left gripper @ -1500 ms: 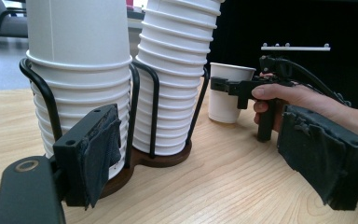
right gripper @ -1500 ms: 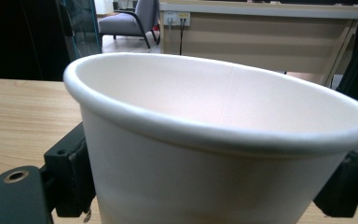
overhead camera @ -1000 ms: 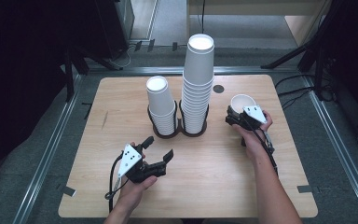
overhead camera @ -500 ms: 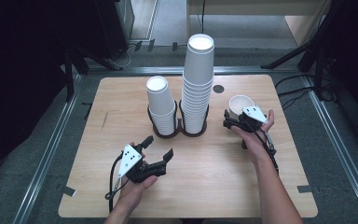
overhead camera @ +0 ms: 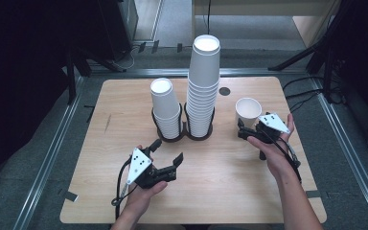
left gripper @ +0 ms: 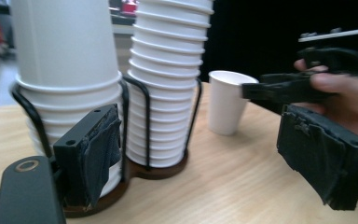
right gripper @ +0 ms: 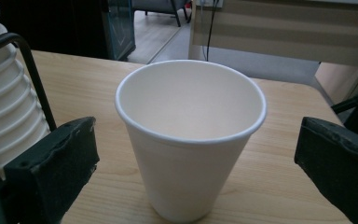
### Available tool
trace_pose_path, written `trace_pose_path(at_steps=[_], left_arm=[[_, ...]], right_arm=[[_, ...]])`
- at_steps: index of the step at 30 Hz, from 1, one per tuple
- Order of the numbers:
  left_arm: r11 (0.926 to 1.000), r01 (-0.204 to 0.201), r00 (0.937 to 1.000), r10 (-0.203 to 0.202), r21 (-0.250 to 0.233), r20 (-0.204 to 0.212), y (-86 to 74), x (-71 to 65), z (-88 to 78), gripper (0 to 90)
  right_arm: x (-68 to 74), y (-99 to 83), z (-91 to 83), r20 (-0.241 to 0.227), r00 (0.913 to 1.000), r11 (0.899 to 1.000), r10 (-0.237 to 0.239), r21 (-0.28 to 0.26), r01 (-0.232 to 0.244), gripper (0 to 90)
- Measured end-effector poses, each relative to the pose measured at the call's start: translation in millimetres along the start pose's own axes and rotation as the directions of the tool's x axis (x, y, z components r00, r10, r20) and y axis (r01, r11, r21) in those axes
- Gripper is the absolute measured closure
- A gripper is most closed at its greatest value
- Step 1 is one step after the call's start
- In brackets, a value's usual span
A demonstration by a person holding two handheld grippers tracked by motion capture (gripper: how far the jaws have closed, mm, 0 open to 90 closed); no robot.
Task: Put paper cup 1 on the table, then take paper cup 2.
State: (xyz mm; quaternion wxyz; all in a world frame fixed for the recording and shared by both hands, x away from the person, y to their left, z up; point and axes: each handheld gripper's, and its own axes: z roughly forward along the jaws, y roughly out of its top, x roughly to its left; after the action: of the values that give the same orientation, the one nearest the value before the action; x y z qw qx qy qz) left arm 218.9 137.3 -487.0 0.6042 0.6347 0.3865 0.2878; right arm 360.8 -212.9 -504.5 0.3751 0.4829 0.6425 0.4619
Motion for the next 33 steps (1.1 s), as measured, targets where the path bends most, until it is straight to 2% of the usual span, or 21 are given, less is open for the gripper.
trace_pose_path(at_steps=[3, 4, 9, 10, 11, 12, 17, 20, 22, 23, 25, 26, 33], left_arm=[[0.9999, 0.009, 0.9998, -0.009, 0.006, -0.017, 3.3, 1.3, 2.1, 13.9], [0.9997, 0.022, 0.9995, -0.022, 0.007, -0.021, 5.5, 3.0, 3.6, 13.8], [0.9994, 0.035, 0.9993, -0.035, 0.001, -0.013, 11.2, 4.8, 7.2, 13.8], [0.9995, 0.031, 0.9994, -0.031, -0.006, -0.017, 16.5, 4.8, 10.0, 13.8], [0.9995, 0.031, 0.9994, -0.031, -0.006, -0.017, 16.5, 4.8, 10.0, 13.8], [0.9996, 0.023, 0.9995, -0.024, -0.014, -0.019, 21.8, 5.1, 12.8, 13.7], [0.9998, 0.014, 0.9997, -0.014, -0.018, -0.022, 30.9, 6.5, 20.8, 13.3], [0.9999, 0.007, 0.9998, -0.007, -0.015, -0.018, 38.8, 6.0, 30.2, 13.0], [0.9999, -0.001, 0.9999, 0.001, -0.015, -0.017, 40.8, 5.5, 32.5, 13.0], [0.9998, -0.002, 0.9999, 0.002, -0.018, -0.015, 42.6, 4.5, 34.9, 12.9], [0.9997, -0.015, 0.9998, 0.015, -0.018, -0.009, 45.7, 2.9, 40.1, 12.7], [0.9996, -0.023, 0.9997, 0.023, -0.018, -0.007, 47.8, 1.0, 44.4, 12.6], [0.9994, -0.031, 0.9995, 0.031, -0.016, -0.01, 53.1, 0.4, 55.6, 10.0]], right_arm=[[0.1, 3.8, -7.9, -0.022, 0.9997, 1.0, 0.002, -0.006, -0.002, 0.0], [1.1, 10.2, -17.3, -0.049, 0.9988, 1.0, 0.001, -0.03, -0.003, 0.0], [4.7, 24.2, -31.1, -0.075, 0.9971, 0.998, -0.011, -0.068, 0.005, 0.0], [6.4, 33.7, -37.7, -0.087, 0.9961, 0.996, -0.016, -0.092, 0.008, 0.0], [6.4, 33.7, -37.7, -0.087, 0.9961, 0.996, -0.016, -0.092, 0.008, 0.0], [7.3, 41.4, -41.7, -0.094, 0.9955, 0.994, -0.011, -0.109, 0.0, 0.0], [8.3, 59.0, -49.0, -0.092, 0.9957, 0.991, -0.009, -0.13, -0.003, 0.0], [9.8, 78.1, -57.0, -0.108, 0.994, 0.987, 0.017, -0.16, -0.034, 0.0], [10.9, 83.0, -59.0, -0.116, 0.9929, 0.986, 0.024, -0.164, -0.043, 0.0], [13.4, 92.1, -62.9, -0.123, 0.9922, 0.983, 0.018, -0.18, -0.041, 0.0], [15.1, 96.3, -64.7, -0.126, 0.9919, 0.982, 0.015, -0.185, -0.039, 0.0], [18.6, 104.3, -68.1, -0.141, 0.9898, 0.98, 0.021, -0.195, -0.048, 0.0], [29.8, 124.6, -74.0, -0.174, 0.9848, 0.974, 0.006, -0.223, -0.045, 0.0]])
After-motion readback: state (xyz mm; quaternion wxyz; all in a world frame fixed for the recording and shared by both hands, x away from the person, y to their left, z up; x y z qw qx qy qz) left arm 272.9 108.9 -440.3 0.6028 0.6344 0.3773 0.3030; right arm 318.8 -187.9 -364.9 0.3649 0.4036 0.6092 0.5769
